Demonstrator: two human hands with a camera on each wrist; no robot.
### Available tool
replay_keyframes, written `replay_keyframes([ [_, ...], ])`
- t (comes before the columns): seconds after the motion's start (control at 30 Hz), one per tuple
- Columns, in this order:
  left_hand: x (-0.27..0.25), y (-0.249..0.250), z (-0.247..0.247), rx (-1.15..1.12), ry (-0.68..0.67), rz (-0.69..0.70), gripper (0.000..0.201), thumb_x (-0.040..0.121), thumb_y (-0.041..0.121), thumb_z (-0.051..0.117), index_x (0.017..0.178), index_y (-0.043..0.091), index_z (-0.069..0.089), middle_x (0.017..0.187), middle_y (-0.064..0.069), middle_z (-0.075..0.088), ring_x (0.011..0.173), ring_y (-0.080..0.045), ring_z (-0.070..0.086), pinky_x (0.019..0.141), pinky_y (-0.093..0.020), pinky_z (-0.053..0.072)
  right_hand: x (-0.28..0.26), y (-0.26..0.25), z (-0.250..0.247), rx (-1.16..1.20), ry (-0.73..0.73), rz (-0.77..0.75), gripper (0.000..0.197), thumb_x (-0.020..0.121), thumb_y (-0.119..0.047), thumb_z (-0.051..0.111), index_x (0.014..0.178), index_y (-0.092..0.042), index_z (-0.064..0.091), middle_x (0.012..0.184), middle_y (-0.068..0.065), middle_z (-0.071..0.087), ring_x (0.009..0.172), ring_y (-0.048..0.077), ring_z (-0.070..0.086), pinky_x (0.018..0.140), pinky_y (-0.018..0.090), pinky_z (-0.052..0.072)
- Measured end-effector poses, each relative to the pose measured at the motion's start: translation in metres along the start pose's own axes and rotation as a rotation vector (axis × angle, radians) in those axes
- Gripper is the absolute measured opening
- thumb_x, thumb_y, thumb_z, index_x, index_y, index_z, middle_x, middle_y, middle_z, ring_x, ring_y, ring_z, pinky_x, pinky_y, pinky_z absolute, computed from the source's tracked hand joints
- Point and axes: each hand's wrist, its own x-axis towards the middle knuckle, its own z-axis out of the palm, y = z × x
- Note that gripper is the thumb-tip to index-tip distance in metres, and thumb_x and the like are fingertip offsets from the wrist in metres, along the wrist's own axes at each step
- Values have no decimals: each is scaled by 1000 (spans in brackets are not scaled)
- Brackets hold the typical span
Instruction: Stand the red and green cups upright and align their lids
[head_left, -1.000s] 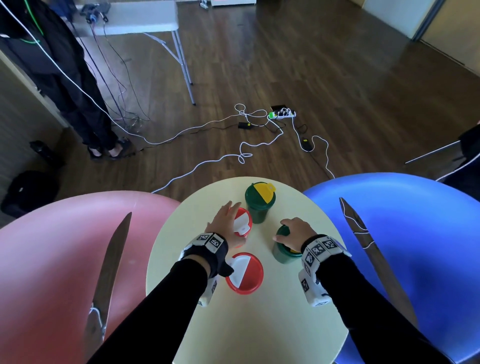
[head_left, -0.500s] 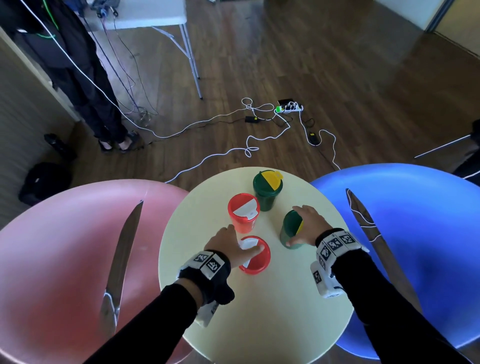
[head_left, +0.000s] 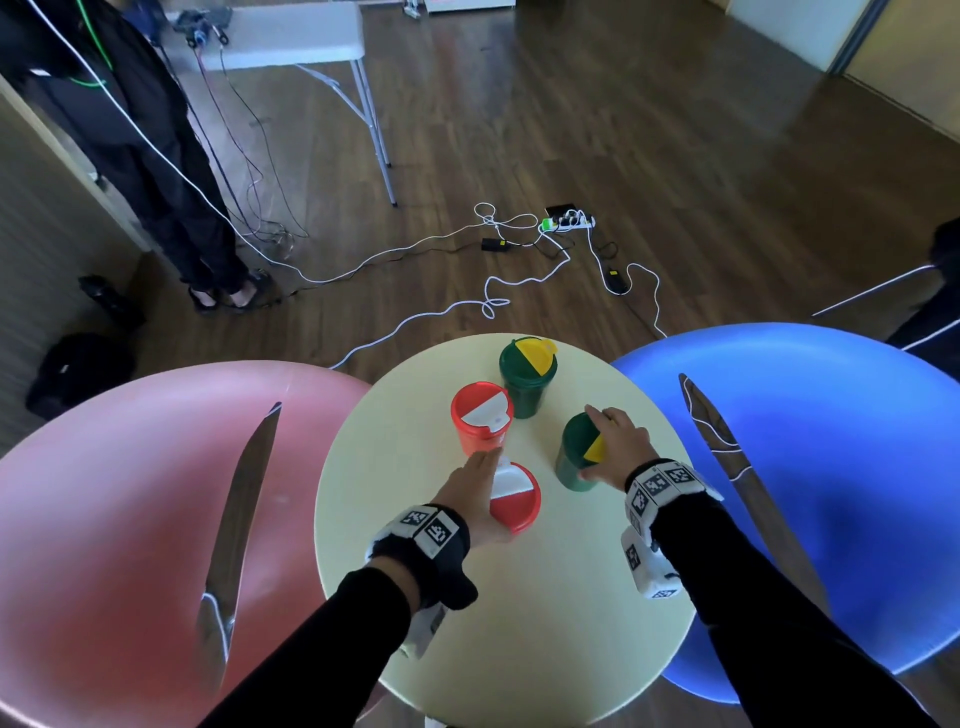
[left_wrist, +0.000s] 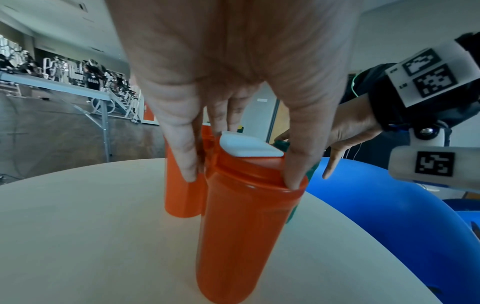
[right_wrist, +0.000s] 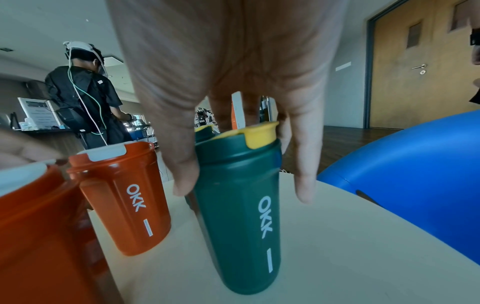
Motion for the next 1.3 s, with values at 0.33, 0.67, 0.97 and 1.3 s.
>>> replay_keyframes([
  [0.33, 1, -4, 5, -25, -1, -2, 106, 65, 29, 80, 147, 26, 12, 146, -1, 28, 134, -22, 32, 111, -39, 31, -3, 1, 2, 32, 18, -19, 101, 69, -30, 78, 148, -25, 16, 150, 5, 21, 129, 36, 35, 105, 38, 33],
  [0.67, -1, -1, 10, -30, -1, -14, 107, 67, 29, 78, 147, 30, 8, 148, 2, 24, 136, -19, 30, 110, -39, 33, -5, 0, 3, 46, 26, -38, 103, 66, -18, 81, 147, -23, 18, 150, 6, 20, 128, 37, 38, 103, 40, 38],
  [0.97, -1, -1, 13, -27, 32, -10, 105, 67, 28, 79, 147, 29, 11, 146, 3, 28, 134, -20, 33, 109, -40, 34, -18, -1, 6, 112, 3, -62, 99, 58, -15, 83, 142, -22, 32, 138, 5, 35, 124, 32, 42, 100, 38, 43],
  [1.3, -6, -1, 13, -70, 48, -12, 105, 62, 29, 81, 144, 35, 16, 141, 4, 30, 127, -23, 41, 103, -38, 40, -50, -5, 31, 107, 0, -99, 97, 56, -22, 83, 140, -26, 34, 136, 1, 34, 116, 33, 44, 94, 35, 45],
])
